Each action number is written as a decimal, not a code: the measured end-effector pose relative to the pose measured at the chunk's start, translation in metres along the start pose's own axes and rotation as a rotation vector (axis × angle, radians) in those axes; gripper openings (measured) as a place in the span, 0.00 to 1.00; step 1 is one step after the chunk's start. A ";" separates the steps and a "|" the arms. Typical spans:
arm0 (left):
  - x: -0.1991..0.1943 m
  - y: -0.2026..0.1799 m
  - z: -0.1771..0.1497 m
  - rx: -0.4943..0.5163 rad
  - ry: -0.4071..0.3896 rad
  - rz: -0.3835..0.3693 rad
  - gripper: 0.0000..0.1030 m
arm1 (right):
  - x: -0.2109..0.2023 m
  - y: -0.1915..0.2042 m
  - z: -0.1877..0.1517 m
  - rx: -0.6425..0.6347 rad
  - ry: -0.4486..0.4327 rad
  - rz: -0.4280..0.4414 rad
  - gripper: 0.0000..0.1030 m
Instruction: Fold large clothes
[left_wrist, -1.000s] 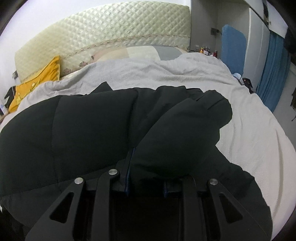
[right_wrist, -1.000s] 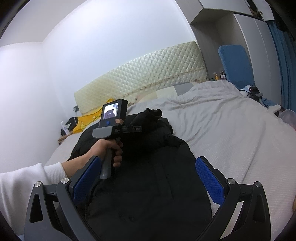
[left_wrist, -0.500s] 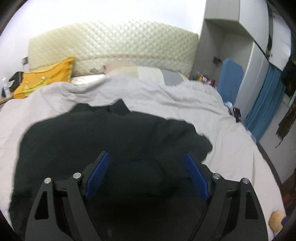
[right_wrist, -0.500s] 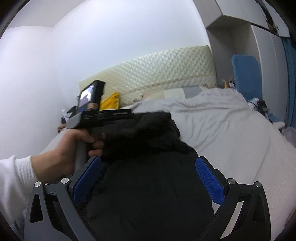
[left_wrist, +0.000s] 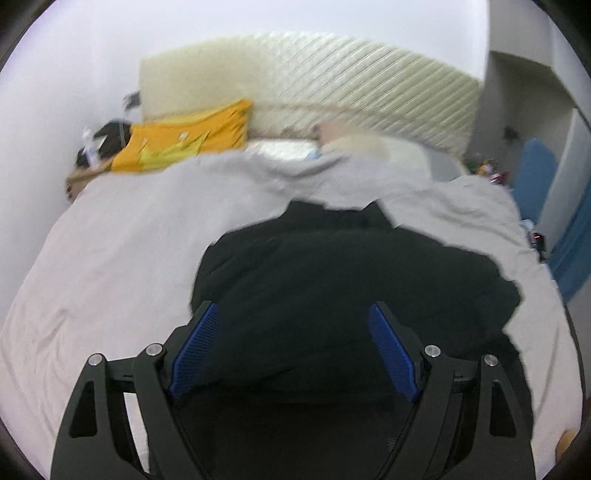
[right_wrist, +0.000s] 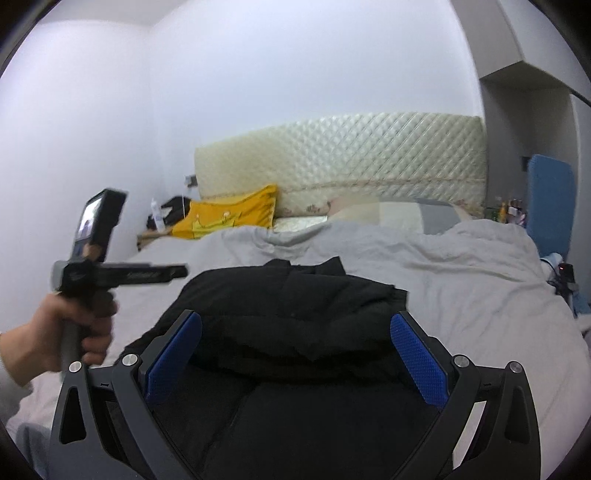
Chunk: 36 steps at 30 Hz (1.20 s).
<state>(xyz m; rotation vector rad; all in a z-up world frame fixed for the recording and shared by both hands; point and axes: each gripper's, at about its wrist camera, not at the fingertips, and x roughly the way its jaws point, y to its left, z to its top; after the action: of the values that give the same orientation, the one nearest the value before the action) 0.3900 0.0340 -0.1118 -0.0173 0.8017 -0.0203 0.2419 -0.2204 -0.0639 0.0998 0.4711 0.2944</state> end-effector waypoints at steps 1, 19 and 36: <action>0.010 0.006 -0.004 -0.002 0.017 0.012 0.81 | 0.016 -0.001 0.003 0.002 0.021 0.012 1.00; 0.122 0.011 -0.044 0.036 0.148 0.060 0.83 | 0.204 -0.059 -0.054 0.045 0.301 -0.065 0.98; 0.140 0.002 -0.056 0.050 0.182 0.093 0.86 | 0.238 -0.065 -0.089 -0.008 0.402 -0.067 1.00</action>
<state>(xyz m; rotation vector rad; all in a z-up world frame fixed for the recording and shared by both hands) 0.4470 0.0317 -0.2512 0.0701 0.9831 0.0466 0.4199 -0.2079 -0.2562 0.0161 0.8707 0.2505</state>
